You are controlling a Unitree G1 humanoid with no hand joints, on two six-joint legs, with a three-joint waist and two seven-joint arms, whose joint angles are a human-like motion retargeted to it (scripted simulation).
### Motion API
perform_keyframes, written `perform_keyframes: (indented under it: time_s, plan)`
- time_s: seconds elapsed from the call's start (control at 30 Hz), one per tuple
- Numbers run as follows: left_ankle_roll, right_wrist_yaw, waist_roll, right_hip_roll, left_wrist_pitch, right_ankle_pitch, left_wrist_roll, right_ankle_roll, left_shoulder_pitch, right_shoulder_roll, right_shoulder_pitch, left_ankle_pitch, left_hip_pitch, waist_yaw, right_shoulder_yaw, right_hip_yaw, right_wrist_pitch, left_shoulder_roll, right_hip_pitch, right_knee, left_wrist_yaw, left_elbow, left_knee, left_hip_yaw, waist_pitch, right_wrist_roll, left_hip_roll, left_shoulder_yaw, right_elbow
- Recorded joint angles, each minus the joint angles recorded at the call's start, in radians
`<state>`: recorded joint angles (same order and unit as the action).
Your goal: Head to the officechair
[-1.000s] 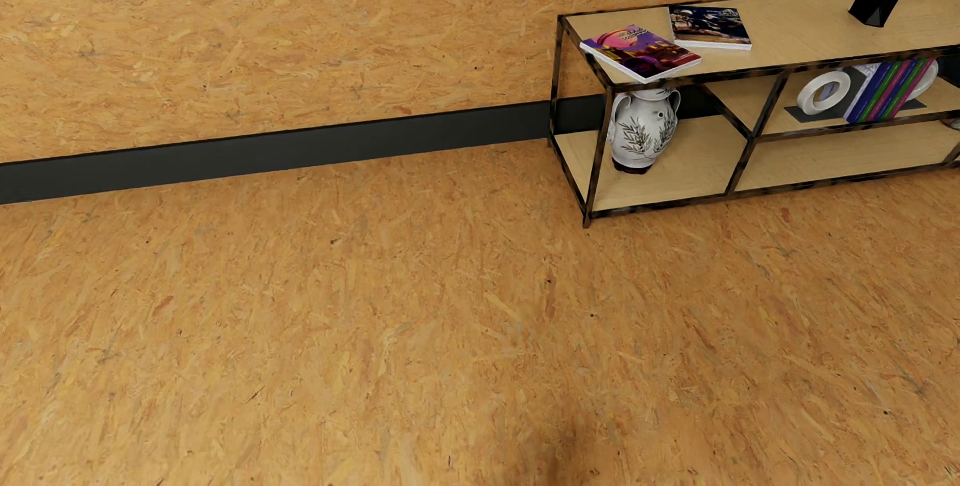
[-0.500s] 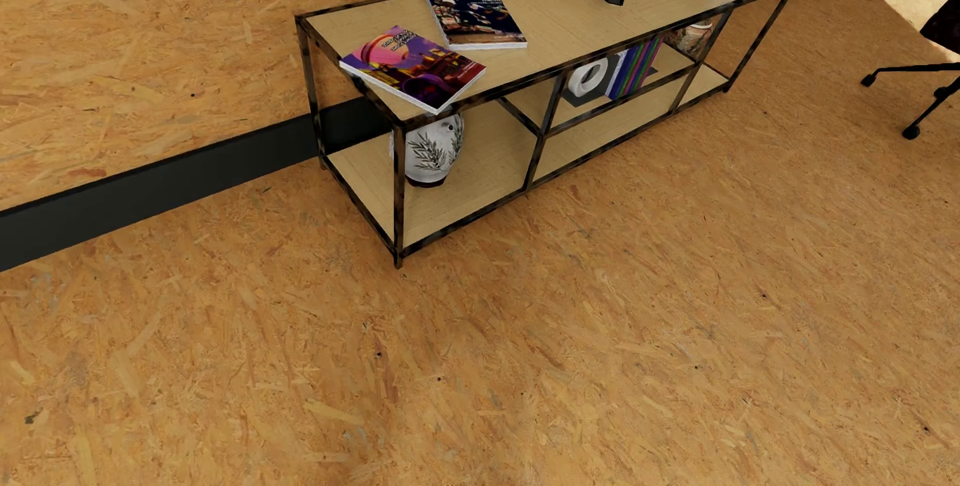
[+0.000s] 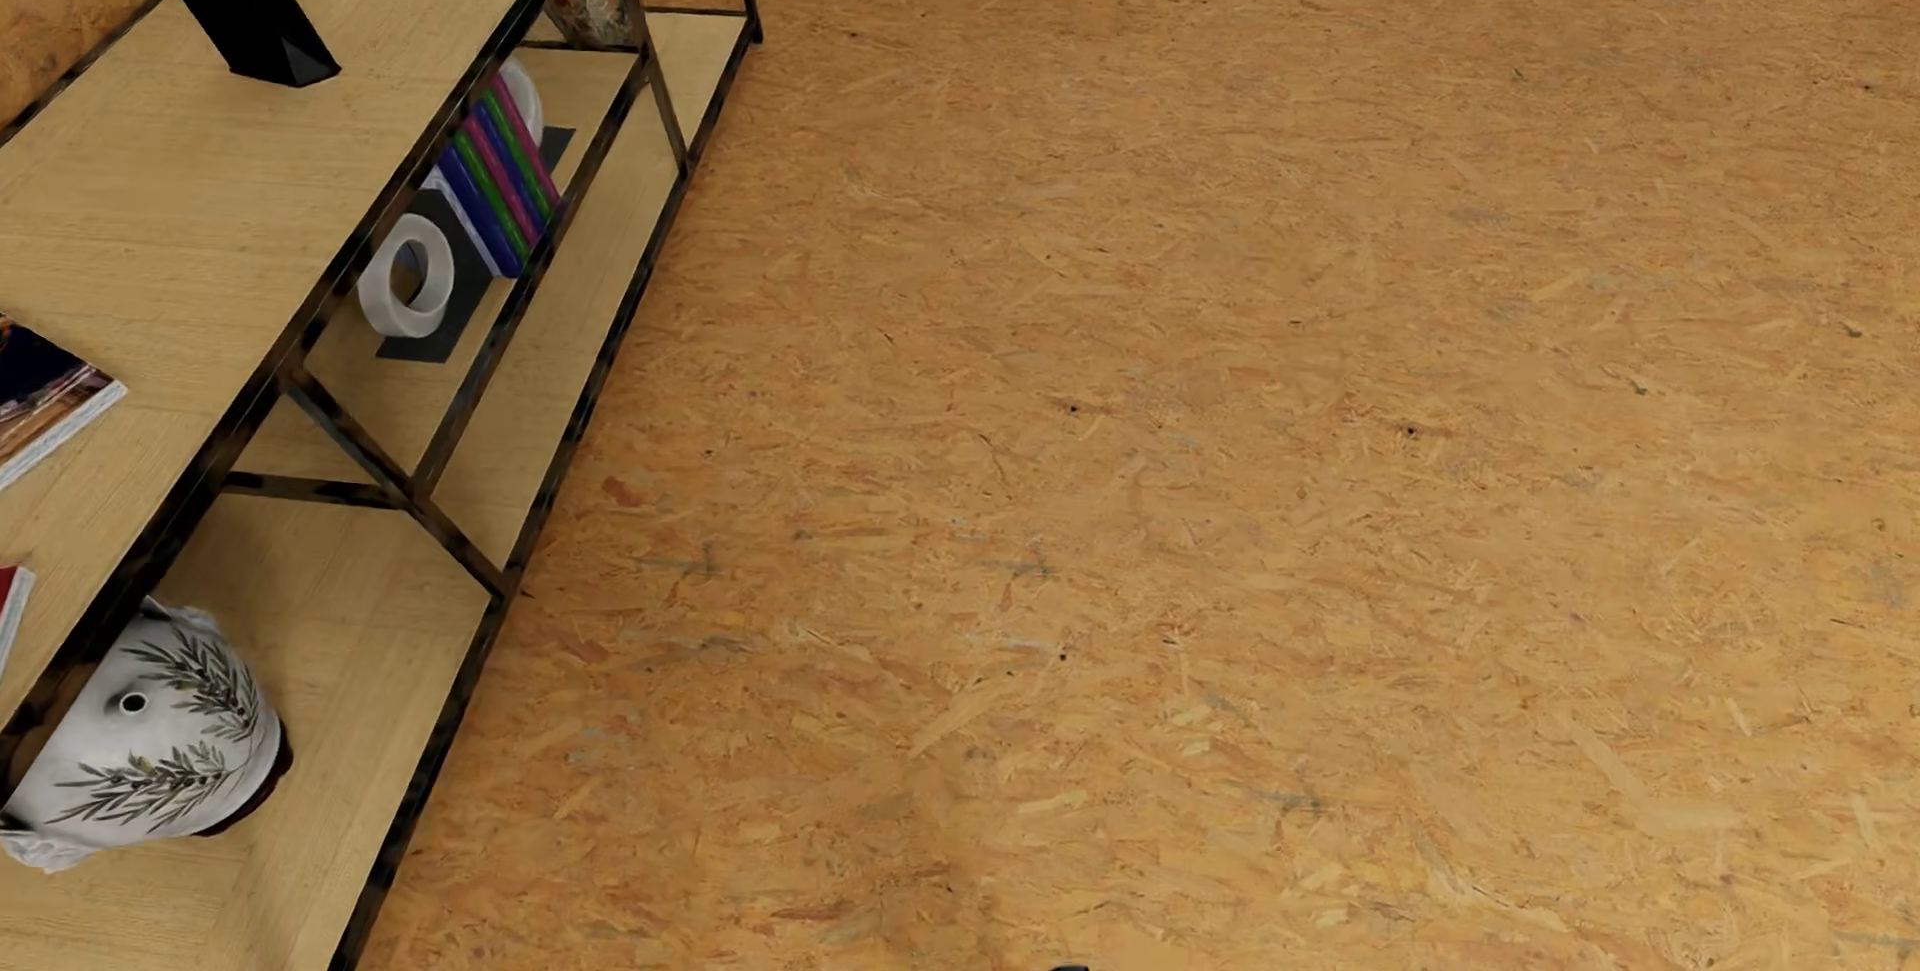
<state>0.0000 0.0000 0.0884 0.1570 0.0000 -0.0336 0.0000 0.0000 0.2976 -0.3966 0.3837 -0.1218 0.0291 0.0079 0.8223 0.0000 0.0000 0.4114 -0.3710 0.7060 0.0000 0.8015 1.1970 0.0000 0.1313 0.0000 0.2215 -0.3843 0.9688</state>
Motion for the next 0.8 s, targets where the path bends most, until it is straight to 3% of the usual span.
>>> perform_keyframes:
  time_s: [0.03,0.1,0.13,0.2,0.27,0.33,0.37,0.4,0.43,0.47,0.5,0.57,0.6,0.63,0.7,0.73,0.77,0.8]
  plan:
    - [0.0,0.0,-0.004,0.031,0.0,-0.048,0.0,0.0,0.028,-0.003,-0.044,-0.077,-0.113,0.046,-0.008,0.0,0.0,-0.006,0.104,-0.06,0.0,0.014,0.083,0.0,0.003,0.0,-0.031,-0.017,-0.039]
    - [0.0,0.0,-0.008,0.062,0.0,-0.167,0.0,0.0,0.076,-0.01,-0.117,-0.152,-0.329,0.148,-0.127,0.0,0.0,-0.001,0.306,-0.174,0.0,0.04,0.049,0.0,0.009,0.0,-0.079,-0.083,-0.144]
    - [0.0,0.0,-0.017,0.032,0.0,-0.224,0.0,0.0,0.107,-0.018,-0.148,-0.154,-0.386,0.207,-0.186,0.0,0.0,-0.003,0.414,-0.212,0.0,0.054,-0.072,0.0,0.015,0.0,-0.11,-0.094,-0.202]
    - [0.0,0.0,-0.016,0.003,0.0,-0.33,0.0,0.0,0.157,-0.032,-0.224,-0.089,-0.487,0.297,-0.308,0.0,0.0,-0.007,0.565,-0.272,0.0,0.084,-0.377,0.0,-0.005,0.0,-0.104,-0.123,-0.315]
    - [0.0,0.0,-0.012,-0.016,0.0,-0.402,0.0,0.0,0.204,-0.052,-0.308,-0.058,-0.531,0.337,-0.383,0.0,0.0,-0.009,0.685,-0.298,0.0,0.092,-0.7,0.0,-0.042,0.0,-0.102,-0.129,-0.405]
    - [0.0,0.0,-0.014,-0.09,0.0,-0.367,0.0,0.0,0.23,-0.06,-0.338,-0.077,-0.572,0.411,-0.444,0.0,0.0,-0.007,0.769,-0.275,0.0,0.102,-0.675,0.0,-0.055,0.0,-0.085,-0.129,-0.46]
    - [0.0,0.0,-0.037,-0.143,0.0,-0.288,0.0,0.0,0.227,-0.051,-0.331,-0.001,-0.617,0.43,-0.461,0.0,0.0,-0.008,0.782,-0.215,0.0,0.127,-0.536,0.0,-0.056,0.0,-0.098,-0.143,-0.461]
    - [0.0,0.0,-0.077,-0.202,0.0,-0.148,0.0,0.0,0.205,-0.022,-0.306,0.011,-0.63,0.422,-0.463,0.0,0.0,-0.011,0.771,-0.097,0.0,0.181,-0.405,0.0,-0.043,0.0,-0.143,-0.165,-0.427]
    - [0.0,0.0,-0.083,-0.223,0.0,0.012,0.0,0.0,0.17,-0.012,-0.278,-0.038,-0.578,0.393,-0.456,0.0,0.0,-0.02,0.712,0.093,0.0,0.212,-0.339,0.0,-0.033,0.0,-0.17,-0.168,-0.389]
    - [0.0,0.0,-0.07,-0.194,0.0,0.128,0.0,0.0,0.161,-0.017,-0.266,-0.099,-0.528,0.356,-0.402,0.0,0.0,-0.037,0.583,0.36,0.0,0.186,-0.321,0.0,-0.041,0.0,-0.186,-0.143,-0.349]
    - [0.0,0.0,-0.079,-0.197,0.0,0.117,0.0,0.0,0.146,-0.011,-0.261,-0.115,-0.432,0.279,-0.338,0.0,0.0,-0.047,0.474,0.572,0.0,0.141,-0.358,0.0,-0.028,0.0,-0.227,-0.127,-0.295]
    - [0.0,0.0,-0.031,-0.135,0.0,0.097,0.0,0.0,0.088,-0.002,-0.188,-0.107,-0.254,0.118,-0.275,0.0,0.0,-0.066,0.265,0.715,0.0,0.023,-0.467,0.0,-0.02,0.0,-0.246,-0.074,-0.22]
    - [0.0,0.0,-0.003,-0.109,0.0,0.124,0.0,0.0,0.062,-0.004,-0.119,-0.107,-0.146,0.056,-0.29,0.0,0.0,-0.073,0.18,0.647,0.0,-0.049,-0.534,0.0,-0.014,0.0,-0.245,-0.066,-0.209]
    - [0.0,0.0,-0.004,-0.091,0.0,0.198,0.0,0.0,0.033,0.032,-0.12,-0.112,-0.05,0.013,-0.196,0.0,0.0,-0.069,0.111,0.484,0.0,-0.116,-0.589,0.0,-0.009,0.0,-0.241,-0.025,-0.042]
    - [0.0,0.0,0.012,-0.079,0.0,0.331,0.0,0.0,-0.024,0.01,-0.025,-0.14,0.119,-0.07,-0.094,0.0,0.0,-0.067,0.008,0.056,0.0,-0.26,-0.679,0.0,-0.017,0.0,-0.219,0.018,-0.02]
    - [0.0,0.0,0.0,-0.091,0.0,0.19,0.0,0.0,-0.061,0.015,0.008,-0.174,0.188,-0.102,-0.071,0.0,0.0,-0.055,-0.012,-0.14,0.0,-0.315,-0.697,0.0,-0.023,0.0,-0.212,0.047,0.004]
    - [0.0,0.0,-0.009,-0.104,0.0,-0.113,0.0,0.0,-0.093,0.013,0.039,-0.214,0.232,-0.135,-0.034,0.0,0.0,-0.042,-0.038,-0.249,0.0,-0.355,-0.7,0.0,-0.033,0.0,-0.203,0.061,0.013]
    - [0.0,0.0,-0.014,-0.119,0.0,-0.314,0.0,0.0,-0.114,0.016,0.065,-0.251,0.265,-0.166,-0.019,0.0,0.0,-0.034,-0.066,-0.223,0.0,-0.377,-0.689,0.0,-0.04,0.0,-0.183,0.086,0.023]
